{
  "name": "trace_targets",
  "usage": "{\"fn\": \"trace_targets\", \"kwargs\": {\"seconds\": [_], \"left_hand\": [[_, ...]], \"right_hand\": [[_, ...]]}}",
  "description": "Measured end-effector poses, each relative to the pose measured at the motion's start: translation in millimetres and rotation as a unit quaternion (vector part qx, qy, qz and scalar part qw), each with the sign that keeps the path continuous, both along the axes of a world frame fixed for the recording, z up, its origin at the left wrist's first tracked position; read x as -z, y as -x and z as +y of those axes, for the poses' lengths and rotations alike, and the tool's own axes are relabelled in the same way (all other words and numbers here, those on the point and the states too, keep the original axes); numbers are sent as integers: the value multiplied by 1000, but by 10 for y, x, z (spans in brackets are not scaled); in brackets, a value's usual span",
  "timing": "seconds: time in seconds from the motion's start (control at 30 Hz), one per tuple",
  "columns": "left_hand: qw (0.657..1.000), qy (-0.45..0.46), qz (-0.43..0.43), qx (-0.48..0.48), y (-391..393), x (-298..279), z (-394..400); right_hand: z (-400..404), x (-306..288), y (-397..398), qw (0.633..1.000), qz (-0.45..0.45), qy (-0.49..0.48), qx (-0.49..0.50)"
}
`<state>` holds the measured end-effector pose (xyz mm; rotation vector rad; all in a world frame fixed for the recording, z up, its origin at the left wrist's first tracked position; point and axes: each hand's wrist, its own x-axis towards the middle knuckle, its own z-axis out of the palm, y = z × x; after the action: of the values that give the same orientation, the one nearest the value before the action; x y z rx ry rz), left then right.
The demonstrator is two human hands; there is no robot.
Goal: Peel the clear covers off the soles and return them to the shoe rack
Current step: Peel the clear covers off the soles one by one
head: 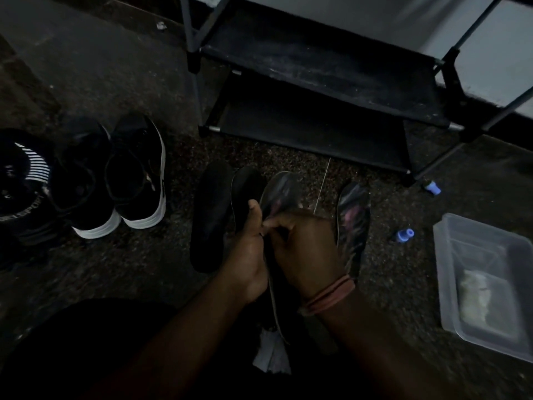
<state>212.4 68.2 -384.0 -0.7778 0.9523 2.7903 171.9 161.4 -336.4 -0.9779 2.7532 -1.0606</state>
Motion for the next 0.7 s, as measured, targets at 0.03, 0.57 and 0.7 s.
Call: {"fn": "trace_targets", "kwargs": {"seconds": [0.03, 0.57, 0.7], "left_hand": [[1000, 1, -1, 7, -6, -7, 5], [998, -12, -17, 55, 5, 79, 60], [1000, 2, -12, 22, 1, 63, 4]], "right_hand": [[22, 8, 49, 1000, -15, 9, 8], [201, 61, 267, 991, 104, -32, 80], [-25, 7, -19, 997, 68, -22, -3]]}}
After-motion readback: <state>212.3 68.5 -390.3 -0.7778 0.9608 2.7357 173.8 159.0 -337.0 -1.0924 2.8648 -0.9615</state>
